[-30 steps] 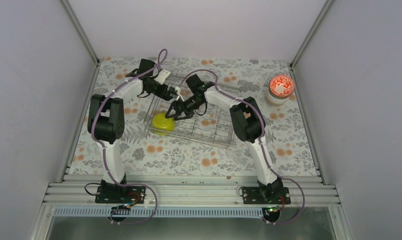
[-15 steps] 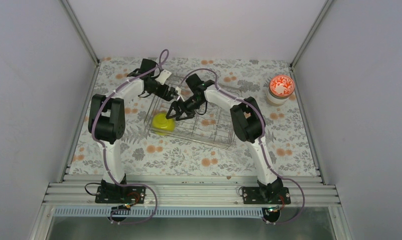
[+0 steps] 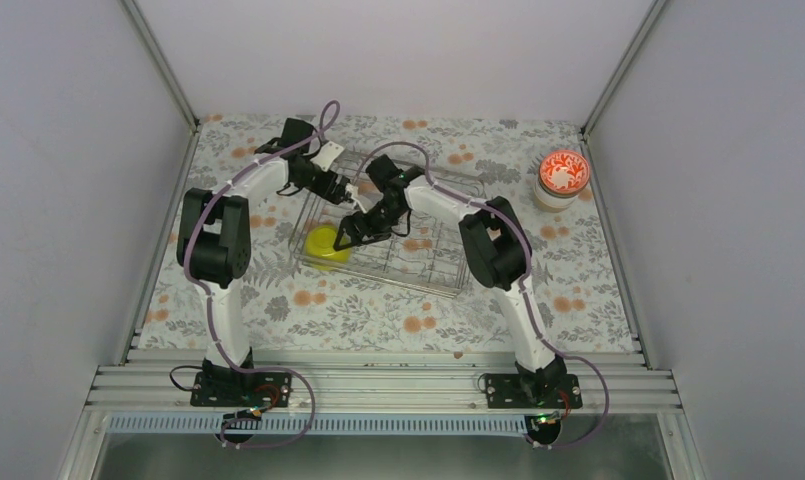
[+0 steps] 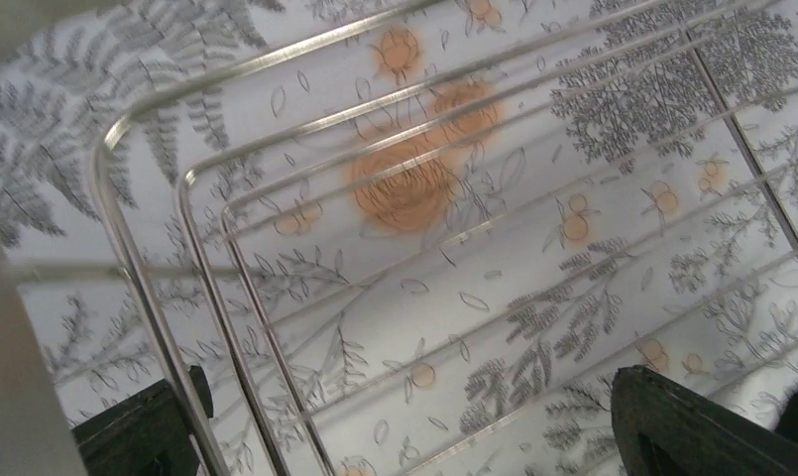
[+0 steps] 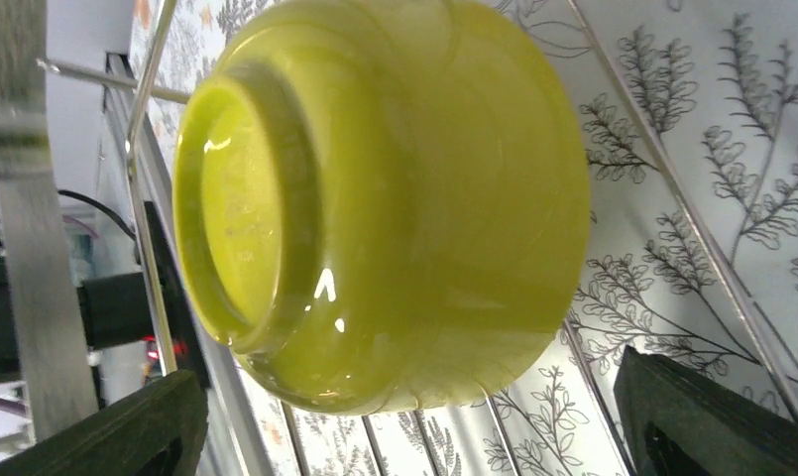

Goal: Unload the bowls from the dish rack

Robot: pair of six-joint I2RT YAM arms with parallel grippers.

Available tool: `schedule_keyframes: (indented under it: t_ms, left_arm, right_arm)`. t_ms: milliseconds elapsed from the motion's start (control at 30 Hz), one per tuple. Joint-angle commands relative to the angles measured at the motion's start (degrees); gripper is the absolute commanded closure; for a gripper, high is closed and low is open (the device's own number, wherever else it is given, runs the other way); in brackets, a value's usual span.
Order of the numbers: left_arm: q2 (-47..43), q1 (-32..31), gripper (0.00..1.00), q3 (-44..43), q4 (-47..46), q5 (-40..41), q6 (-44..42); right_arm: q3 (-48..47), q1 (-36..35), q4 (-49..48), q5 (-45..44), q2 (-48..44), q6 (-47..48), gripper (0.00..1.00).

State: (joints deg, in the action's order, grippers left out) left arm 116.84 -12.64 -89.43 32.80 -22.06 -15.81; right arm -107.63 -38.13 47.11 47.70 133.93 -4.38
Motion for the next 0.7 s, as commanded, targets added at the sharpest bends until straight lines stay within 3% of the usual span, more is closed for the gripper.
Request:
schedule_keyframes:
  t_ms: [0, 233, 667]
  left_arm:
    - [-1.55, -1.74, 0.00, -0.11, -4.70, 0.78, 1.31]
    - [-3.30, -1.17, 0.00, 0.84, -5.78, 1.06, 1.63]
    - [-2.60, -0.75, 0.00, 0.75, -6.14, 1.20, 2.45]
  right_arm:
    - [4.14, -5.53, -7.22, 1.83, -6.16, 4.81, 0.00]
    - [12.25, -4.51, -16.11, -3.49, -11.85, 0.92, 0.00]
    - [6.80, -5.26, -16.19, -1.59, -6.04, -0.60, 0.00]
